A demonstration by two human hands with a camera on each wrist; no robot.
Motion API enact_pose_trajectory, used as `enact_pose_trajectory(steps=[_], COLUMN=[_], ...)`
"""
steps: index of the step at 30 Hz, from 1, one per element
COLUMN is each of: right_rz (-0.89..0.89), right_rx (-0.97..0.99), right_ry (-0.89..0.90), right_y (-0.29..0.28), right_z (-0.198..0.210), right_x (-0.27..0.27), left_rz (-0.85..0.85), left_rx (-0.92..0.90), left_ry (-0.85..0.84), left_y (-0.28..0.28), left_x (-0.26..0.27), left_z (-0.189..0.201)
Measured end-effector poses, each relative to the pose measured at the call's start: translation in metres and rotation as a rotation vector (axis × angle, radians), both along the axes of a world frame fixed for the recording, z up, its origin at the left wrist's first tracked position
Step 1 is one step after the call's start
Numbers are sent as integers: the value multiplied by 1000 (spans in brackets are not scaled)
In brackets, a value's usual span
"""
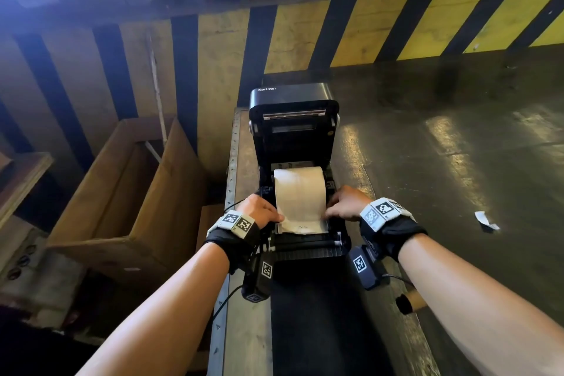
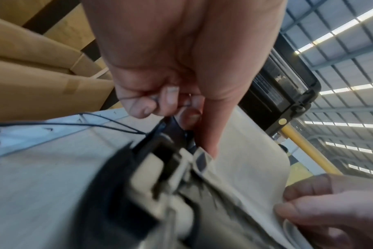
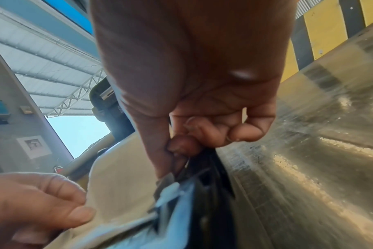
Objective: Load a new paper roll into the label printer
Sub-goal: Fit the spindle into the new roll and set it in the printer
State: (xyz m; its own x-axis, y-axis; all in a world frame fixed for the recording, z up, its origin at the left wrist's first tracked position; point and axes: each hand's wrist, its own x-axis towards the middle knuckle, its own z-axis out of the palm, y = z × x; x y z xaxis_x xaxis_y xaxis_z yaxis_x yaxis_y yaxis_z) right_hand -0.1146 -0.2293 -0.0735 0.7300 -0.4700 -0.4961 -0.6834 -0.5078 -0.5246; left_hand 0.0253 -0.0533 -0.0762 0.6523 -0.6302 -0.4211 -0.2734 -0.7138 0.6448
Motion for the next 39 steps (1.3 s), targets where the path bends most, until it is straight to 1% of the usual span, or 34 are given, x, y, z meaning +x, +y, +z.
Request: enact_pose_trajectory(steps=[4, 9, 11, 13, 14, 16, 18, 20, 22, 24, 26, 29, 34, 39], right_rz=[-35, 28, 38, 39, 22, -19, -5, 143, 326, 398, 405, 408, 462, 446], right_rx=[-7, -42, -62, -96, -129, -208, -275, -283, -260, -254, -284, -316, -372, -389], right_ry=[-46, 30, 44, 27, 1, -92, -226, -307, -287, -221, -206, -228, -221, -204], right_y=[0, 3, 3, 3, 2, 2, 5, 15, 28, 36, 38, 41, 48, 49], right_z=[-5, 0, 2, 0, 0, 0, 6, 14, 13, 5, -3, -2, 0, -3], right_x=[-3, 0, 1, 0, -2, -9, -15, -19, -21, -24, -27, -29, -32, -36], left_rz=[-68, -95, -66, -23, -54, -233, -403, -460, -498, -529, -541, -560, -611, -598], left_rx=[98, 189, 143, 39, -14, -64, -41, -8, 29, 57, 53, 47, -3, -69], left_ry=[-8, -115, -226, -367, -420, -472, -487, -478, -469, -464, -462, -480, -550, -567], left_y=[-6, -11, -4, 8, 12, 19, 20, 18, 15, 14, 13, 14, 15, 19], left_x=[4, 3, -3, -11, -16, -25, -32, -34, -33, -31, -30, -30, -36, -41], left_z=[5, 6, 9, 13, 16, 19, 18, 12, 7, 7, 9, 9, 8, 6])
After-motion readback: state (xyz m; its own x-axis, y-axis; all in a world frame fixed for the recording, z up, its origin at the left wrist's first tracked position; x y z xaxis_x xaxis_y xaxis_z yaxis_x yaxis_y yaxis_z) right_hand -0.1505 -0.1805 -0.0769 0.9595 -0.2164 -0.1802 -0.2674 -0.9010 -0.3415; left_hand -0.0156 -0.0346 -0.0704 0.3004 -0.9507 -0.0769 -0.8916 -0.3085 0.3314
